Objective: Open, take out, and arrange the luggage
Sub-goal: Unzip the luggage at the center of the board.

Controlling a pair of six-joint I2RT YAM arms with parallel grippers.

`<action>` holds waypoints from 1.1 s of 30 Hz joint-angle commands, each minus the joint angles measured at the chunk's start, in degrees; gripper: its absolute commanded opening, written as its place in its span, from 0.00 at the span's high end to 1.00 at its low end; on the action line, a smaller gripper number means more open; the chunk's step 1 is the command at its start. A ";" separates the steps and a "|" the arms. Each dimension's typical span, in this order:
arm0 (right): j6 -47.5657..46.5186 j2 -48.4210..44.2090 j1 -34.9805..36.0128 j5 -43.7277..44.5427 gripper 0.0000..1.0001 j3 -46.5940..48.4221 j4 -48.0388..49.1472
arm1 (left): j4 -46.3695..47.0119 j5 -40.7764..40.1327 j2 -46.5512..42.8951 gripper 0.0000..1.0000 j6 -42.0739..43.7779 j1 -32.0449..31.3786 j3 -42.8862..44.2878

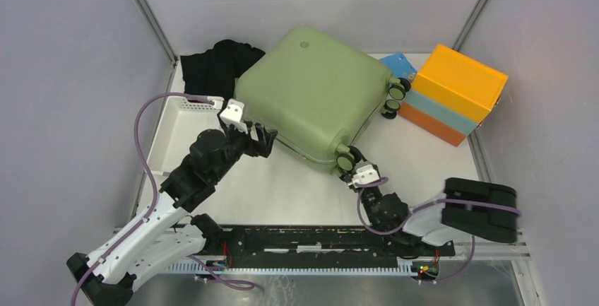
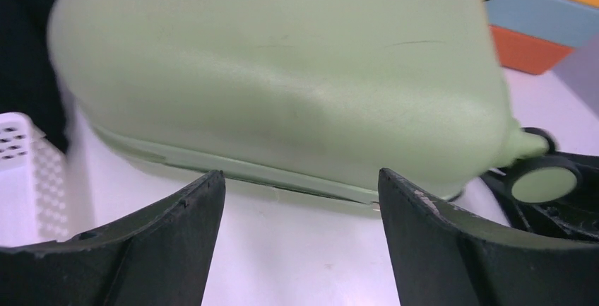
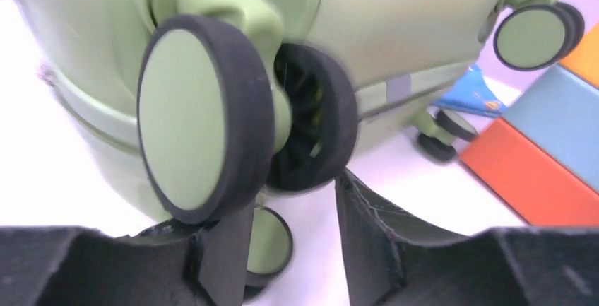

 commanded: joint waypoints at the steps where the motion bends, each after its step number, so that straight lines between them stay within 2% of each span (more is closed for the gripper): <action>1: 16.90 -16.99 1.42 -9.57 0.46 -5.78 -10.75 | -1.43 11.04 2.23 0.14 -10.83 0.39 7.43; 3: 22.90 -23.18 1.74 -10.88 0.43 -6.24 -20.80 | -2.88 14.75 3.66 0.12 -18.96 0.37 9.42; 7: 28.87 -32.56 3.11 -7.74 0.34 -9.24 -30.30 | -4.34 20.32 6.31 0.14 -36.27 0.19 10.90; 9: 32.03 -36.00 3.19 -5.44 0.25 -9.39 -36.09 | -4.40 21.40 6.86 0.18 -41.61 -0.73 10.83; 11: 35.88 -37.44 3.10 -2.38 0.15 -8.73 -42.01 | -5.77 17.19 6.58 0.19 -43.68 -3.75 11.46; 13: 41.12 -37.02 3.15 0.13 0.12 -6.97 -49.01 | -9.95 9.10 7.21 0.18 -44.36 -8.48 13.02; 14: 44.09 -36.32 3.11 0.74 0.11 -5.96 -52.08 | -11.66 4.55 8.01 0.18 -44.92 -11.24 13.85; 18: 55.14 -33.29 3.10 1.98 0.12 -3.51 -61.39 | -14.96 -4.23 15.09 0.19 -48.12 -21.52 16.80; 22: 60.88 -35.46 3.08 4.38 0.13 -2.85 -69.58 | -21.17 -15.31 26.06 0.16 -52.64 -31.41 23.48; 24: 63.08 -39.34 3.18 5.62 0.14 -3.83 -73.40 | -23.37 -20.49 30.62 0.15 -56.92 -34.09 26.26; 29: 62.44 -53.83 3.18 6.80 0.16 -9.21 -76.76 | -24.50 -27.70 39.54 0.12 -66.70 -37.87 31.69; 33: 60.87 -61.08 3.20 7.97 0.17 -10.97 -79.48 | -32.14 -30.97 45.63 0.08 -78.81 -38.63 36.91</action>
